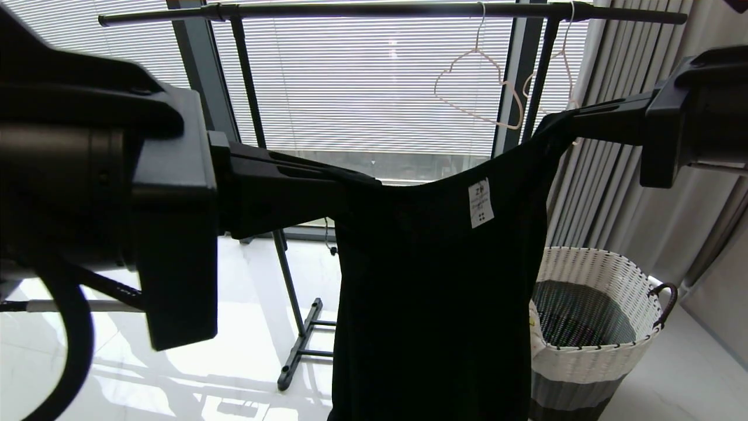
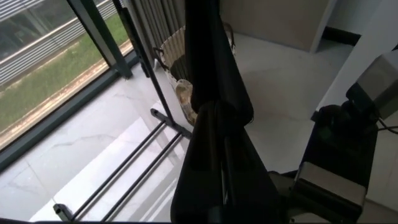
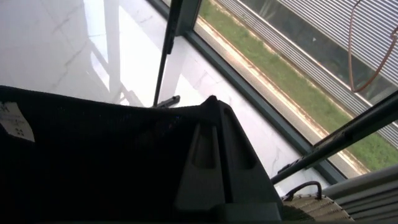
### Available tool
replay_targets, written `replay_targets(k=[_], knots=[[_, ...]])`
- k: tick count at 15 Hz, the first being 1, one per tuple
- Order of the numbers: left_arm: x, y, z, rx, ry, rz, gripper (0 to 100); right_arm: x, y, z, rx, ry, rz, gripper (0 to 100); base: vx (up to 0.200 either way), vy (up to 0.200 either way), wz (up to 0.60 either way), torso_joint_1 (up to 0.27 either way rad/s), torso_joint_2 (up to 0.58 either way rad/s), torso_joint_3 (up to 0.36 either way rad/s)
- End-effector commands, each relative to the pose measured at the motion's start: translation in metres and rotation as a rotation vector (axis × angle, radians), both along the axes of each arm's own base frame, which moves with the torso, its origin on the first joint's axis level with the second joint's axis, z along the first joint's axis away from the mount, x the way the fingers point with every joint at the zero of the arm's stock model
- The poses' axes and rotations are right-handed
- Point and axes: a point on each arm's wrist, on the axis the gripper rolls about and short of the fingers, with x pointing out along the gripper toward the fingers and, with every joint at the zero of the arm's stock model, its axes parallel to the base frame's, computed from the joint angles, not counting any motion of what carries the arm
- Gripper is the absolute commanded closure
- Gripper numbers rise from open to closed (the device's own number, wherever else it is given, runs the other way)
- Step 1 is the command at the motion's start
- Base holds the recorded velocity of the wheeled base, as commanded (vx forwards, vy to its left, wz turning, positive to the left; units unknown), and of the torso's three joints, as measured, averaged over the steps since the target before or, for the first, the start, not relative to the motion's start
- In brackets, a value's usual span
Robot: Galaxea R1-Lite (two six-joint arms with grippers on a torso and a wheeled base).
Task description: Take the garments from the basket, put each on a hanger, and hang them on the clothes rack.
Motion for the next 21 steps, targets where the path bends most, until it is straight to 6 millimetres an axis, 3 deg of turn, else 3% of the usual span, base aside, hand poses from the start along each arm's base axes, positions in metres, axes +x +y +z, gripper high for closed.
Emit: replay_targets(k=[1, 2, 7, 10, 11, 13, 17, 21], knots=[[-0.002, 0.001, 0.001, -0.003, -0.004, -0.005, 100, 0.006, 0.005, -0.003, -0.013, 0.013, -0.001, 100, 0.0, 0.0, 0.0, 0.0, 0.0, 0.0], [-0.001, 0.002, 0.0, -0.001, -0.005, 0.003, 100, 0.005, 0.004, -0.003, -0.011, 0.01, -0.003, 100, 0.0, 0.0, 0.0, 0.0, 0.0, 0.0], [0.042, 0.008, 0.019, -0.038, -0.04, 0.18, 100, -0.025, -0.025, 0.001, -0.04, 0.042, -0.011, 100, 0.0, 0.0, 0.0, 0.0, 0.0, 0.0], [0.048, 0.004, 0.007, -0.008, -0.006, 0.181, 100, -0.027, -0.028, -0.007, -0.063, 0.062, -0.021, 100, 0.0, 0.0, 0.0, 0.0, 0.0, 0.0], [0.051, 0.001, 0.004, 0.002, 0.002, 0.183, 100, -0.027, -0.027, -0.009, -0.067, 0.067, -0.019, 0, 0.0, 0.0, 0.0, 0.0, 0.0, 0.0], [0.068, -0.006, -0.006, 0.036, 0.028, 0.227, 100, -0.03, -0.03, -0.017, -0.083, 0.085, -0.015, 0, 0.0, 0.0, 0.0, 0.0, 0.0, 0.0], [0.082, -0.006, -0.017, 0.102, 0.022, 0.371, 100, -0.044, -0.045, -0.033, -0.111, 0.118, -0.032, 0, 0.0, 0.0, 0.0, 0.0, 0.0, 0.0], [0.105, 0.025, -0.034, 0.155, 0.067, 0.538, 100, -0.046, -0.067, -0.045, -0.106, 0.145, -0.136, 0, 0.0, 0.0, 0.0, 0.0, 0.0, 0.0]])
